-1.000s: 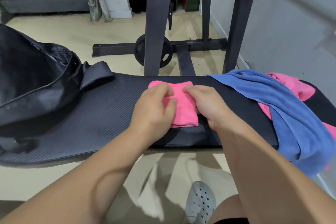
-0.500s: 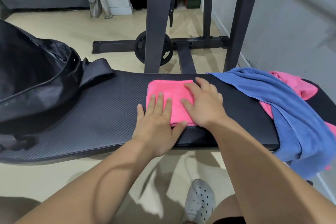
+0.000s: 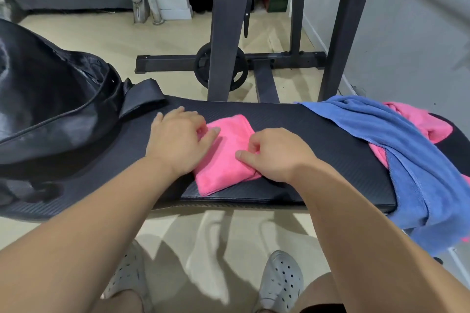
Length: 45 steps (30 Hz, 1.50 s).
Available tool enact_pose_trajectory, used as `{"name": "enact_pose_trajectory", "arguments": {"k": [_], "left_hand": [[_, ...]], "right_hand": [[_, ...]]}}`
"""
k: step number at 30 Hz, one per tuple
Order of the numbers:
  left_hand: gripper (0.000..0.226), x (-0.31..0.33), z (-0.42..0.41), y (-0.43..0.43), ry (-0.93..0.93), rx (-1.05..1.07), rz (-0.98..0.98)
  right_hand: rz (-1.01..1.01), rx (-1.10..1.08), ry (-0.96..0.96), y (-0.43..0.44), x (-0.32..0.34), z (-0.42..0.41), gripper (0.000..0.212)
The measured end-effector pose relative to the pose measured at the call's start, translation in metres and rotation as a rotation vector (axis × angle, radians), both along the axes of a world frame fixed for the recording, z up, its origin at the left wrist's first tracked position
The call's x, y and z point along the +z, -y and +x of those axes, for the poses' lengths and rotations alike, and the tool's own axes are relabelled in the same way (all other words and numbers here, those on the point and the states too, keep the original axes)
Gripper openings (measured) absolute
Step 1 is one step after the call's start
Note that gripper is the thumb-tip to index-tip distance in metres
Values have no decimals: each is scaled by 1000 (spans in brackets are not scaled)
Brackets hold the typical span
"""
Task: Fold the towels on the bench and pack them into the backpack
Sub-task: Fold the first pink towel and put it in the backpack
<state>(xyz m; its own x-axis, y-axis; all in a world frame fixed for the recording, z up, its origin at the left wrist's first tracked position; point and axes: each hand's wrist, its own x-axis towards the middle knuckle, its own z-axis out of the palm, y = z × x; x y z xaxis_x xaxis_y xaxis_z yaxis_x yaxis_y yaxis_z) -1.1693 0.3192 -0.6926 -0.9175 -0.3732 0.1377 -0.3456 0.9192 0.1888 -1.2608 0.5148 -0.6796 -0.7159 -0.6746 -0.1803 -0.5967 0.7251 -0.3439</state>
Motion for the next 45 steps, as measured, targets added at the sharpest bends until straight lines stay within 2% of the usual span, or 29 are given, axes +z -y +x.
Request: {"name": "enact_pose_trajectory", "arguments": {"k": [3, 6, 7, 9, 11, 14, 18, 21, 23, 26, 28, 32, 36, 37, 40, 43, 45], "left_hand": [[65, -7, 12, 3, 87, -8, 118], [85, -14, 23, 5, 137, -68, 264], [91, -15, 25, 8, 131, -84, 272], [103, -15, 25, 15, 146, -123, 262], [112, -11, 22, 22, 183, -153, 269], [119, -6, 14, 32, 226, -201, 296], [119, 6, 0, 45, 286, -227, 313], [119, 12, -9, 43, 311, -202, 304], [110, 14, -12, 39, 319, -181, 278], [72, 15, -13, 33, 314, -159, 206], [58, 17, -11, 29, 290, -153, 184], [46, 16, -8, 23, 190, -194, 172], [35, 12, -7, 21, -7, -210, 48], [34, 10, -6, 21, -47, -229, -14], [29, 2, 0, 19, -98, -279, -143], [28, -3, 12, 17, -90, -294, -172], [41, -9, 25, 18, -82, -327, -145]], "right_hand": [[-64, -8, 20, 0, 3, -1, 48], [-220, -89, -46, -1, -6, -11, 20], [-267, -98, -24, -1, -10, -14, 27], [-277, -53, 75, -1, -18, -19, 65], [-215, 17, 115, 3, -23, -21, 88], [-150, 63, 149, 7, -26, -27, 95], [-159, 80, 233, 10, -21, -34, 103], [-134, 90, 181, 16, -16, -38, 107], [-116, 90, 154, 19, -13, -38, 101], [-108, 114, 101, 22, -12, -38, 59], [-149, 125, 79, 22, -11, -38, 39], [-298, 84, 154, 17, -11, -35, 40], [-360, 65, 177, 7, -10, -36, 68], [-371, 65, 143, 6, -10, -36, 64], [-441, 71, 25, 2, -8, -28, 32], [-437, 129, -43, 2, -11, -13, 27], [-417, 178, -38, 2, -12, -3, 26]]}}
